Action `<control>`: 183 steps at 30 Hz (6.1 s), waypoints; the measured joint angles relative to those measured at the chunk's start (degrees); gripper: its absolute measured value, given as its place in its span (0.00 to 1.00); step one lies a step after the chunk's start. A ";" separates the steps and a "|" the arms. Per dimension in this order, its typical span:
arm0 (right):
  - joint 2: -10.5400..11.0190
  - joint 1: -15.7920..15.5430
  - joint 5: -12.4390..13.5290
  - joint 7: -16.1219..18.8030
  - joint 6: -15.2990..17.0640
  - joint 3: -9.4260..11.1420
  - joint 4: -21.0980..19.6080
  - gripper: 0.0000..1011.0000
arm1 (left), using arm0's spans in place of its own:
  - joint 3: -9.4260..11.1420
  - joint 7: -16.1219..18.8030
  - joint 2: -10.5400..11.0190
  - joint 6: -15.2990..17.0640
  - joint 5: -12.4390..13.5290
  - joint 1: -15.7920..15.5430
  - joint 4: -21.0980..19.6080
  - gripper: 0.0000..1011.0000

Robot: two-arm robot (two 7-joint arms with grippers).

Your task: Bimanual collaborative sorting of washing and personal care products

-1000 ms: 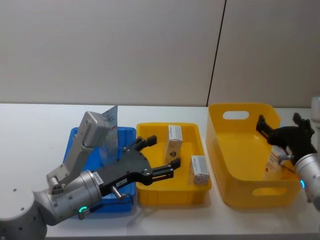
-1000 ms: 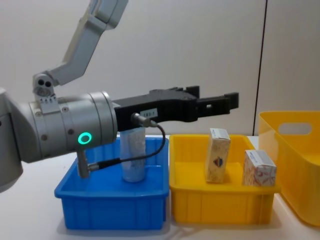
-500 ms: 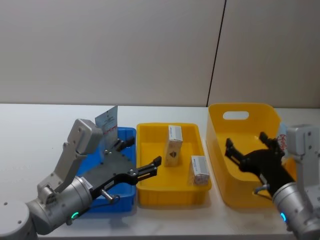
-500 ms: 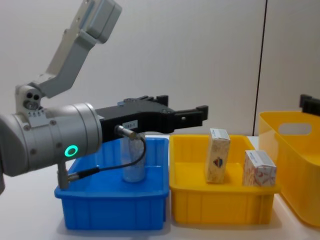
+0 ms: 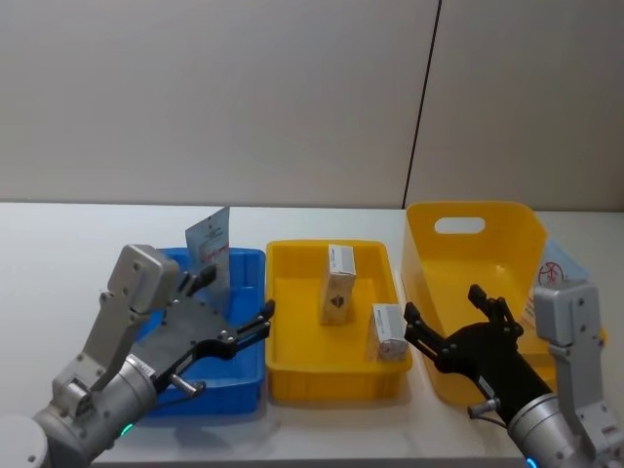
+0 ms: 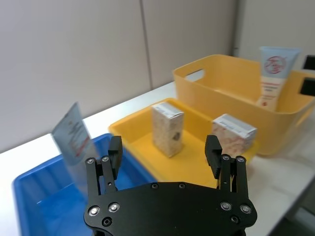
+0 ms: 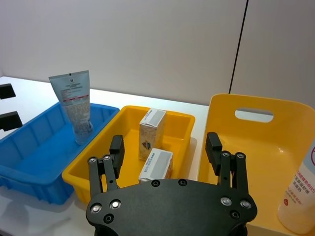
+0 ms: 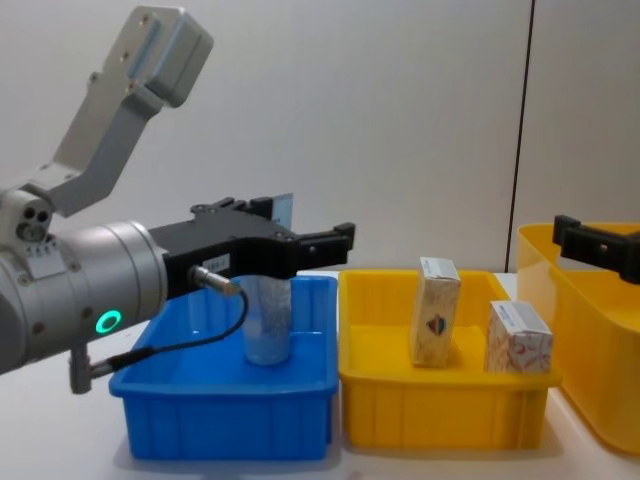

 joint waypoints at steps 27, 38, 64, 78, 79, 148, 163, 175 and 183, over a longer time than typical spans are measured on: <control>0.02 -0.07 0.00 0.02 -0.04 -0.01 -0.04 0.99 | -0.96 14.90 2.33 -0.50 6.67 4.76 -4.60 0.99; 0.00 0.08 0.19 0.20 2.06 0.30 -0.59 0.99 | -0.95 14.94 2.34 -0.50 6.69 4.77 -4.60 0.99; -2.15 5.05 -0.71 -1.05 17.26 -2.49 1.18 0.99 | -0.94 14.93 2.33 -0.47 6.68 4.77 -4.55 0.99; -5.92 7.99 -3.10 -3.98 19.70 -4.51 5.56 0.99 | -0.94 14.93 2.34 -0.47 6.68 4.77 -4.56 0.99; -6.11 8.11 -3.23 -4.15 19.72 -4.58 5.83 0.99 | -0.94 14.93 2.34 -0.47 6.68 4.77 -4.56 0.99; -13.11 14.66 -10.04 -8.58 16.16 -5.74 20.76 0.57 | -0.94 14.93 2.34 -0.48 6.68 4.77 -4.56 0.99; -13.19 14.66 -10.14 -8.31 15.61 -5.65 20.92 0.37 | -0.94 14.93 2.34 -0.48 6.68 4.77 -4.56 0.99; -13.50 14.17 -9.31 -6.57 10.42 -4.73 18.98 0.37 | -0.94 14.93 2.33 -0.48 6.68 4.76 -4.56 0.99; -14.20 14.27 -7.63 -4.94 6.26 -3.43 16.81 0.37 | -0.94 14.93 2.33 -0.48 6.68 4.76 -4.56 0.99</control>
